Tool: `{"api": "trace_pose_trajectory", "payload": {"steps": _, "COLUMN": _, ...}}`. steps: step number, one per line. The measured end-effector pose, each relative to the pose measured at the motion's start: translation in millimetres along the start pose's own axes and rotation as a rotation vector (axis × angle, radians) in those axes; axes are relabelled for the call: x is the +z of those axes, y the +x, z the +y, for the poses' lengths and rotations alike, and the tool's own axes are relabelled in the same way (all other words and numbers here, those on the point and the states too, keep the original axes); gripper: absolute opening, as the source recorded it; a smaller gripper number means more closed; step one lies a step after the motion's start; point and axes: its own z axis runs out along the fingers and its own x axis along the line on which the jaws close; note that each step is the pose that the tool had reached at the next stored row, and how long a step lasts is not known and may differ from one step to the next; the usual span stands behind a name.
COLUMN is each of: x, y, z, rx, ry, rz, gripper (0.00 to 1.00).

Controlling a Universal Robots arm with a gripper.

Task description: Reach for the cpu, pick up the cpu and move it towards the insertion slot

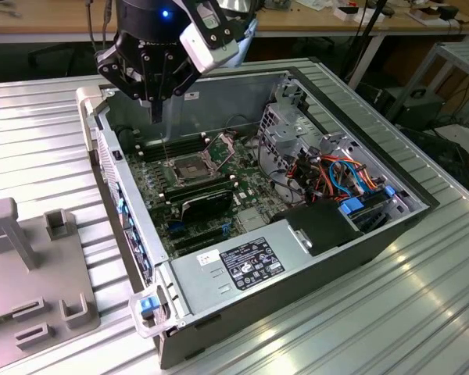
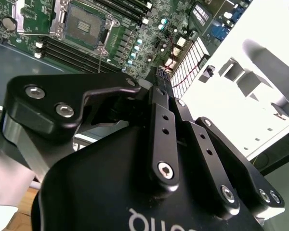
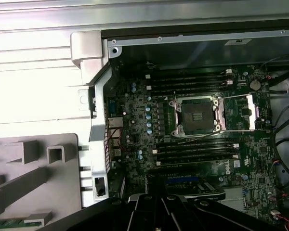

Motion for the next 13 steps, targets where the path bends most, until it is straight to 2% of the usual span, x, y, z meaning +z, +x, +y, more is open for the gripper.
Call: {"api": "trace_pose_trajectory", "payload": {"steps": 13, "x": -0.1, "y": 10.0, "z": -0.8, "rx": 0.000, "ry": 0.0000, "rz": 0.0004, "gripper": 0.11}}
